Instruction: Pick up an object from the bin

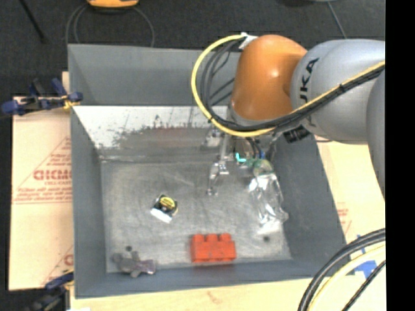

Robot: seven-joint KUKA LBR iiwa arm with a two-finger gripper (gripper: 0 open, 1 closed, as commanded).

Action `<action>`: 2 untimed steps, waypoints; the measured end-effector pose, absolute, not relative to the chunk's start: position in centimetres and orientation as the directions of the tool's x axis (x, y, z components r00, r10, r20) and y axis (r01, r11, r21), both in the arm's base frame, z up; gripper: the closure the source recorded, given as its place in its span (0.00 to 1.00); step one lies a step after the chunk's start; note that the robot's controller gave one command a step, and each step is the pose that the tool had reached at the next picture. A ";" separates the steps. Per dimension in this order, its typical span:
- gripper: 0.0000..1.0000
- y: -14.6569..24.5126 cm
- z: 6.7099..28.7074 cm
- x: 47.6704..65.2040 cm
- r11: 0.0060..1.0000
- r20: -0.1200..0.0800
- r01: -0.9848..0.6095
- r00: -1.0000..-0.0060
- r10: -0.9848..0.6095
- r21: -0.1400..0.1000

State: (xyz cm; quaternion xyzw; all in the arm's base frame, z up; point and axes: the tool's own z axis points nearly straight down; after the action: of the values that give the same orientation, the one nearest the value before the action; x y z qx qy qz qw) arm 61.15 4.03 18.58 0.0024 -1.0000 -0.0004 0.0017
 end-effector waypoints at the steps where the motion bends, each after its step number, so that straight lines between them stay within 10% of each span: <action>1: 0.00 7.4 7.7 58.8 1.000 -0.002 0.007 -1.000 0.007 0.002; 2: 0.00 10.7 7.8 51.0 0.989 -0.011 0.149 -0.989 0.149 0.004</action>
Offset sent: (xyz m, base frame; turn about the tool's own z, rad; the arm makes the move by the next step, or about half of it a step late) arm -0.0235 0.0329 -0.1059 0.0149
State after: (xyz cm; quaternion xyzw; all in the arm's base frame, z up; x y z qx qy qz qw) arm 50.96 10.72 7.75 -0.0748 -0.9972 -0.0016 -0.0054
